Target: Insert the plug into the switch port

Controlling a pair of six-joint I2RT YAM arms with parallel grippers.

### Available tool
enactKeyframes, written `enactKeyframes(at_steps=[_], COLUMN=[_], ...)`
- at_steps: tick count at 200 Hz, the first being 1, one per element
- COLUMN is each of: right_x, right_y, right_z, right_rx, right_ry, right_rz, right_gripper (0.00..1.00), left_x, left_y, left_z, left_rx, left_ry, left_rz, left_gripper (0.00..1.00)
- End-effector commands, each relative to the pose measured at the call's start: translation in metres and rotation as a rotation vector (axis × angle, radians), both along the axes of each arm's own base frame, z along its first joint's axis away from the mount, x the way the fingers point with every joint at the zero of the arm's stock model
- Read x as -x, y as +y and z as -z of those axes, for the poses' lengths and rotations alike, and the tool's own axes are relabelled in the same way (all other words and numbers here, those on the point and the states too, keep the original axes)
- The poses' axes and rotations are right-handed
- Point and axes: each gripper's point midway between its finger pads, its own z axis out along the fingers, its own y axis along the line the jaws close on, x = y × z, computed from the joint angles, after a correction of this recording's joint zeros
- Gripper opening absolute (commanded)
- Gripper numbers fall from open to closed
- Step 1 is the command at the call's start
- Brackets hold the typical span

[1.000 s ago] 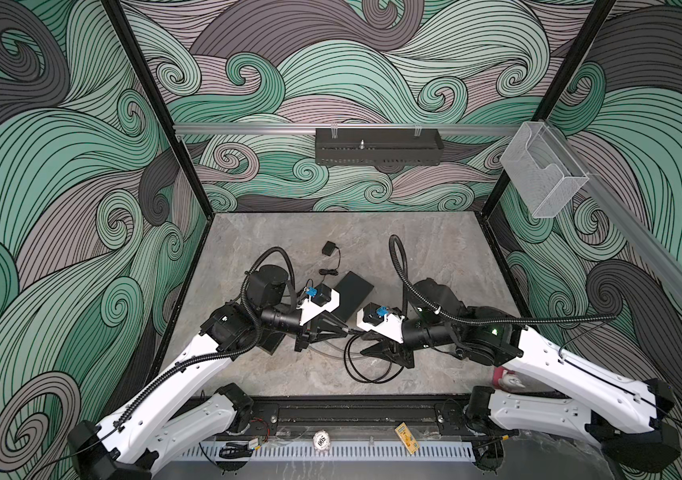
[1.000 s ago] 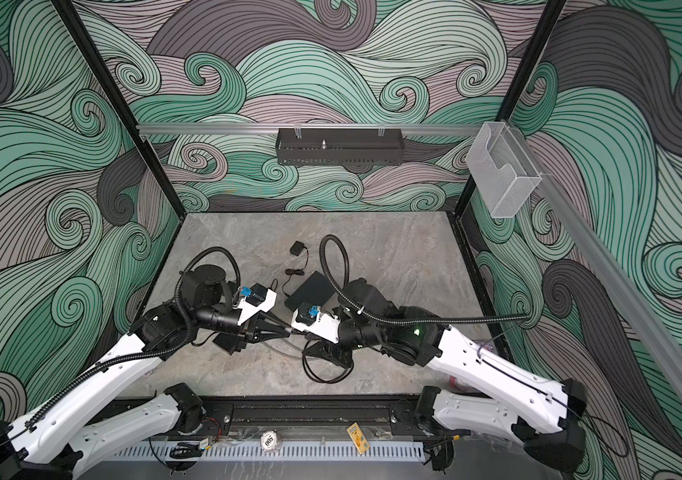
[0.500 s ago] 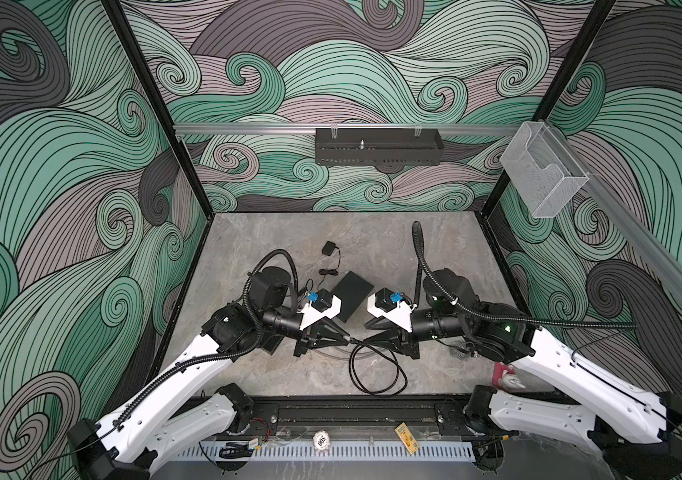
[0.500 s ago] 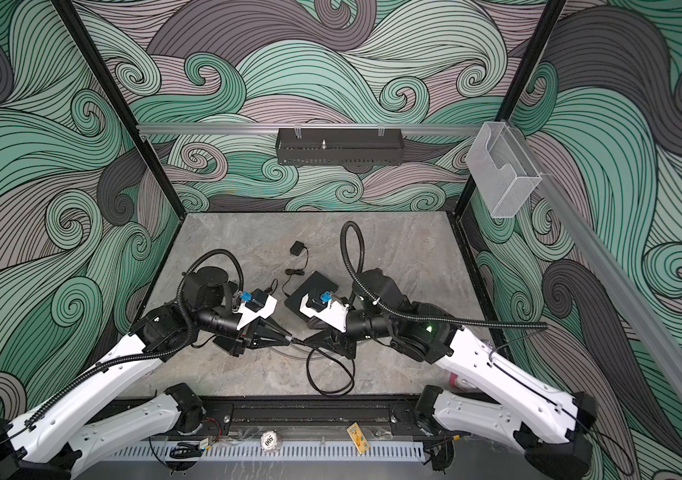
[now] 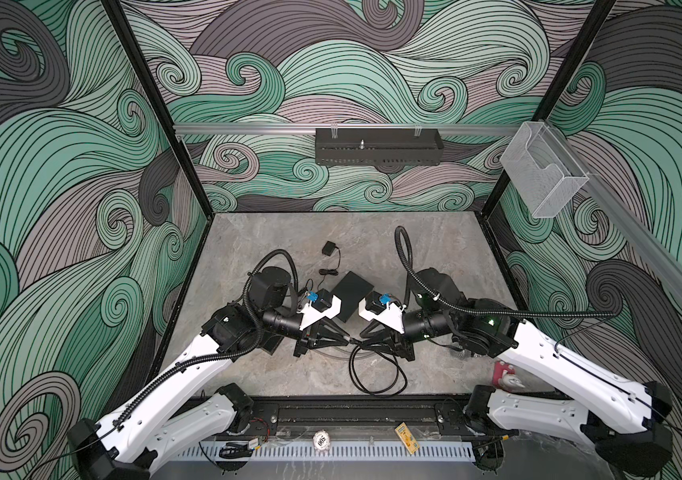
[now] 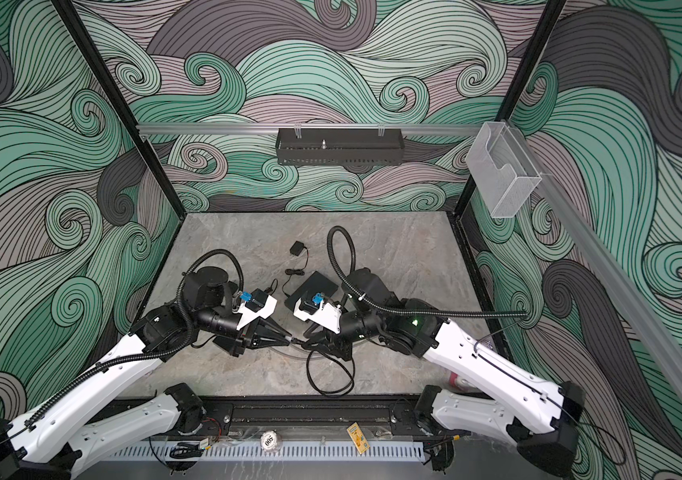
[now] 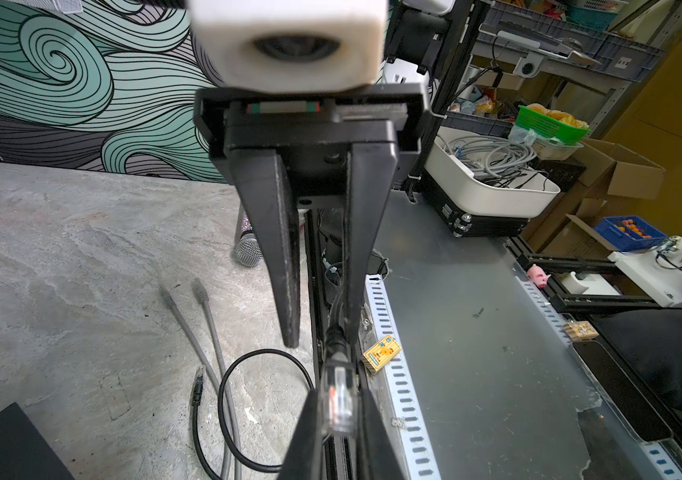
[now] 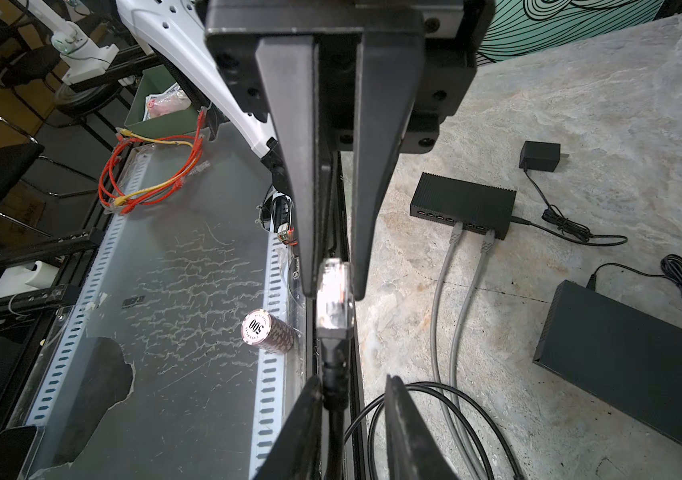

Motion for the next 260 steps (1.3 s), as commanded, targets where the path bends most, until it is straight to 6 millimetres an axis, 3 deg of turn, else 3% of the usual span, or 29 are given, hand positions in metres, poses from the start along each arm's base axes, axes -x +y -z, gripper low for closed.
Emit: enactKeyframes(at_steps=[1,178,260], right_x=[0.003,0.005,0.008], right_y=[0.001,0.0,0.0], right_z=[-0.01,0.005,0.001], right_rx=[-0.021,0.037,0.024], right_ry=[0.007,-0.005,0.007], right_rz=[-0.017,-0.014,-0.028], right_gripper=[0.27,0.18,0.02], left_x=[0.004,-0.002,-0.002], left_y=[-0.001,-0.003,-0.003], left_z=[-0.007,-0.007,-0.007], left_rx=[0.014,0.001,-0.001], left_ry=[0.005,0.021,0.027], left_rz=[0.023,-0.006,-0.006], left_gripper=[0.0,0.0,0.0])
